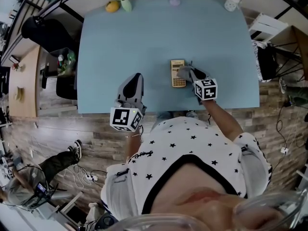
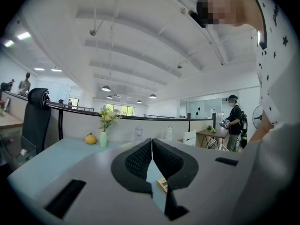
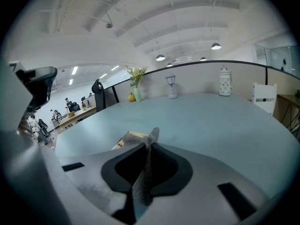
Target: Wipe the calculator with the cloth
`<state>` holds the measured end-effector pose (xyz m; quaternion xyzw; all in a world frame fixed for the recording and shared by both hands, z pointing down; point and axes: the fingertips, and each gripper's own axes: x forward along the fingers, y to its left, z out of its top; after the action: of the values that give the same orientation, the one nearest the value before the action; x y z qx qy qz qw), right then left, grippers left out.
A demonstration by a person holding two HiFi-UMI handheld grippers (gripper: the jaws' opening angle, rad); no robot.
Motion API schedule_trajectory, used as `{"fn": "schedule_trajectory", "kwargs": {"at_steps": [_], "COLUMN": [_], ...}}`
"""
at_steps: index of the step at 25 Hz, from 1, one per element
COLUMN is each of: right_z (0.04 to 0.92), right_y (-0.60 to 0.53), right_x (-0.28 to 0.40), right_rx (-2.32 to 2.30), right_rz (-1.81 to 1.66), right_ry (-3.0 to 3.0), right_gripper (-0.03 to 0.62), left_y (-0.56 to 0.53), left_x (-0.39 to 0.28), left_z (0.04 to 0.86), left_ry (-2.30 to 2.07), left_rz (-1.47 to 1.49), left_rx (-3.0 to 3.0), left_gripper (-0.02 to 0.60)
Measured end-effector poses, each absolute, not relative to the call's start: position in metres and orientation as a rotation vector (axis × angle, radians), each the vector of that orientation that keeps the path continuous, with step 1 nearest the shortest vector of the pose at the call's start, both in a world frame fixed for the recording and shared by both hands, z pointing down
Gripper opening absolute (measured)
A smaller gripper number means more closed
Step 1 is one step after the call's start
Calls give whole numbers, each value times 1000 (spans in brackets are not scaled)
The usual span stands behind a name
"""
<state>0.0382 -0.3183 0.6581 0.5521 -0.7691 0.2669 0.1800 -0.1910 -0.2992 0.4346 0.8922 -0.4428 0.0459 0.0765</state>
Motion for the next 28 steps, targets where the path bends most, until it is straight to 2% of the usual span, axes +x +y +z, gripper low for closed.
{"fn": "schedule_trajectory", "kwargs": {"at_steps": [8, 18, 28], "right_z": [626, 640, 653], "right_y": [-322, -295, -288], "right_x": [-6, -66, -55], "right_rx": [1481, 1246, 1260], "right_rz": [733, 737, 738], "right_ry": [-2322, -2389, -2344], "right_gripper": [34, 34, 34], "left_y": [-298, -296, -290], "left_x": [-196, -204, -204], "left_z": [436, 438, 441], "left_ry": [-1334, -1362, -1355], "left_rz": [130, 135, 145], "left_rx": [2662, 2642, 2634], "left_gripper": [31, 31, 31]}}
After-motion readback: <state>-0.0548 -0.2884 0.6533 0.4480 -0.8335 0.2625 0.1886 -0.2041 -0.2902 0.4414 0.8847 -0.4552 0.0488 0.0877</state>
